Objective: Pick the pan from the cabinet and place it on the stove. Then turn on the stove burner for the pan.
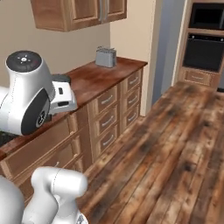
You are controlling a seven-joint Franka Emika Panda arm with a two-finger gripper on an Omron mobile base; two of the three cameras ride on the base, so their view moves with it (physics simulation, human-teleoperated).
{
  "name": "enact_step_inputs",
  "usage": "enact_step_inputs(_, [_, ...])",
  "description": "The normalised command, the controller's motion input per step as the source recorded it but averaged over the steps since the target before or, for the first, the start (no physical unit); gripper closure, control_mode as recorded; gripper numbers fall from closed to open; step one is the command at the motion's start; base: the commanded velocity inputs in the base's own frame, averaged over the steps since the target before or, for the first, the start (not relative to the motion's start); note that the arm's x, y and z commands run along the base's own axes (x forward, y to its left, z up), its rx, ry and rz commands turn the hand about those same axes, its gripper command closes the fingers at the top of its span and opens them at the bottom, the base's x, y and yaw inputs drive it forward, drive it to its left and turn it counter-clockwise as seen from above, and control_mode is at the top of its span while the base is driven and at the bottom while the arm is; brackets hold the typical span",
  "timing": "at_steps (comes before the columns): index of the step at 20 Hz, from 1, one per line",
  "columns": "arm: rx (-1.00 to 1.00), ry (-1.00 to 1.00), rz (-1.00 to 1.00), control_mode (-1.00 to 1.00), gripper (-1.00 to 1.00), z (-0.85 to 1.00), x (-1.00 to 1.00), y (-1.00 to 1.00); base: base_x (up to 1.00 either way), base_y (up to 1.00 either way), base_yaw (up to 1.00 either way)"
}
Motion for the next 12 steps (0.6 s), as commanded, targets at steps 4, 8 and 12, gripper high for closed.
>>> enact_step_inputs(4, [0.00, 0.00, 0.00, 1.00, 1.00, 0.00, 0.00, 0.00, 0.80, -0.18, 0.12])
enact_step_inputs(8, [0.00, 0.00, 0.00, 1.00, 1.00, 0.00, 0.00, 0.00, 0.30, -0.08, 0.22])
enact_step_inputs(12, [0.00, 0.00, 0.00, 1.00, 1.00, 0.00, 0.00, 0.00, -0.01, -0.02, 0.37])
